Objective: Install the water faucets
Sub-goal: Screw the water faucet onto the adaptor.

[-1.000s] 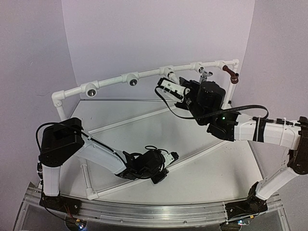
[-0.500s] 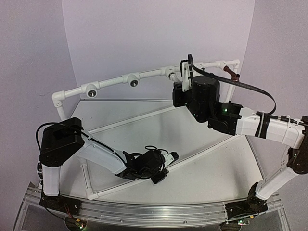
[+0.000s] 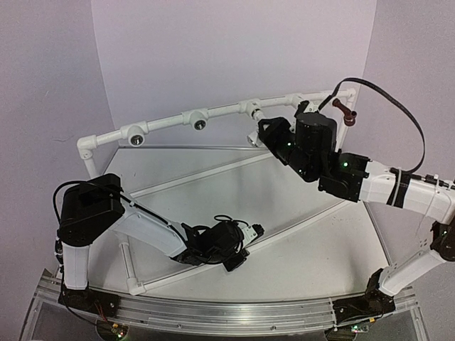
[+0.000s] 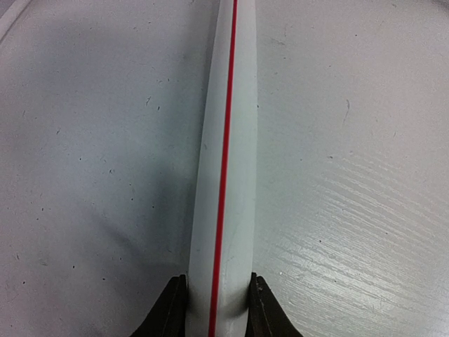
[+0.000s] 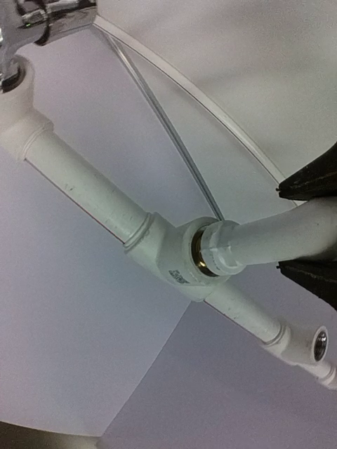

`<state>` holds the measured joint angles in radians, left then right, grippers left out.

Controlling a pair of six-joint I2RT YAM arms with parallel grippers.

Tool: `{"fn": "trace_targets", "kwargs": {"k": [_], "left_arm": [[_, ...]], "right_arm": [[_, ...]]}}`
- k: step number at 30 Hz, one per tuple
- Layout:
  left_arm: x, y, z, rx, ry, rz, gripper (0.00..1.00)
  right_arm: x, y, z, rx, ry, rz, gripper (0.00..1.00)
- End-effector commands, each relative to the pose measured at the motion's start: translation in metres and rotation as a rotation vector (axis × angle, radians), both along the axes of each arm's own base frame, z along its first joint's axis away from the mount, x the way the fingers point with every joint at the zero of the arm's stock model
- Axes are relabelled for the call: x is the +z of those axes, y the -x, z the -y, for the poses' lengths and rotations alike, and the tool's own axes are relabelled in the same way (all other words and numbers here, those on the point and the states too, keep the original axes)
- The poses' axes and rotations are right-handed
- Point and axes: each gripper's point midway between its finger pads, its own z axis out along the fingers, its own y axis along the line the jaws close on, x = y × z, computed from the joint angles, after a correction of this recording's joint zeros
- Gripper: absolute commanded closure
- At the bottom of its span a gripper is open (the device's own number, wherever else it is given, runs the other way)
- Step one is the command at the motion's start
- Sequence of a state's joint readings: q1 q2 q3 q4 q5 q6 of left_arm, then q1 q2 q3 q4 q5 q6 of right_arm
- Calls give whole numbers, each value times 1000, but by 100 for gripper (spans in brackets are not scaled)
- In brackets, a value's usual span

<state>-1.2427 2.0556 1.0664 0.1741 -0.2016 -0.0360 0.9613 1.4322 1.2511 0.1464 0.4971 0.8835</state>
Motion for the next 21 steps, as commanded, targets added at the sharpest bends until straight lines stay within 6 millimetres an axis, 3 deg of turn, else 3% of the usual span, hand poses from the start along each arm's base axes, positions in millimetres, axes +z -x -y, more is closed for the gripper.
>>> {"fn": "trace_targets", "kwargs": {"k": [1, 11, 16, 21], "left_arm": [[-126, 47, -123, 137, -458, -282, 100], [-125, 46, -122, 141, -455, -281, 100], [-125, 46, -122, 142, -456, -281, 100], [-125, 46, -122, 139, -455, -280, 100]], "right_arm": [[29, 0, 44, -119, -423, -65, 100], [28, 7, 55, -121, -737, -166, 97], [30, 13, 66, -129, -719, -145, 70], [37, 19, 67, -89, -580, -78, 49]]}}
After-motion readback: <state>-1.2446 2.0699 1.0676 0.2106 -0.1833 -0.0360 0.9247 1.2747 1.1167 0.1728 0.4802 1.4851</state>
